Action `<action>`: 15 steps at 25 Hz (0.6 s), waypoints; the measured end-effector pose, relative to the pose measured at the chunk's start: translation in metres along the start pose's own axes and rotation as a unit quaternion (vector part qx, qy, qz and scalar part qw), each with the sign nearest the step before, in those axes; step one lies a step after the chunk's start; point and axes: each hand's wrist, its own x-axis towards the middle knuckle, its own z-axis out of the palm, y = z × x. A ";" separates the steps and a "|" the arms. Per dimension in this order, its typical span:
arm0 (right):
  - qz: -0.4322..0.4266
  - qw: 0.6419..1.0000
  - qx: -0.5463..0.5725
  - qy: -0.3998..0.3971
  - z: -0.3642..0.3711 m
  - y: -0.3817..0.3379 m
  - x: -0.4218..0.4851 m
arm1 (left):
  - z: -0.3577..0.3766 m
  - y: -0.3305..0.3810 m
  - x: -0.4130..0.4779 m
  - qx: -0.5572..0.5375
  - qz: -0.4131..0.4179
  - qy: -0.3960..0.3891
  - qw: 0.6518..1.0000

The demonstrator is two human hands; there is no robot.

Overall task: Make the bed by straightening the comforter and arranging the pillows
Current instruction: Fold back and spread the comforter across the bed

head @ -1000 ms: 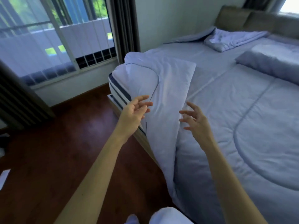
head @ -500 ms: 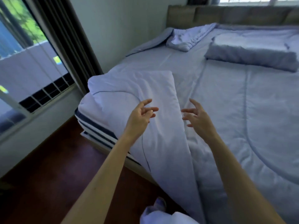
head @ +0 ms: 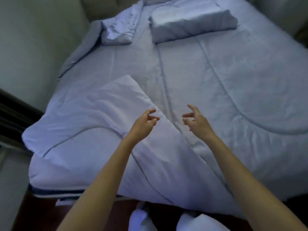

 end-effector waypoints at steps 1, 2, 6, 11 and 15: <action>0.029 0.999 -0.002 0.024 0.007 0.007 0.000 | 0.003 -0.010 0.016 0.048 0.012 -0.028 0.998; 0.057 0.997 -0.008 0.048 0.017 0.015 -0.001 | 0.005 -0.021 0.030 0.115 0.035 -0.053 0.991; 0.153 0.980 -0.109 0.064 0.075 0.043 -0.003 | 0.003 -0.067 0.077 0.374 0.110 -0.175 0.904; 0.230 0.955 -0.186 0.031 0.125 0.049 -0.029 | -0.015 -0.117 0.104 0.510 0.109 -0.266 0.811; 0.186 0.966 -0.177 0.031 0.131 0.038 -0.042 | -0.025 -0.130 0.105 0.500 0.233 -0.165 0.817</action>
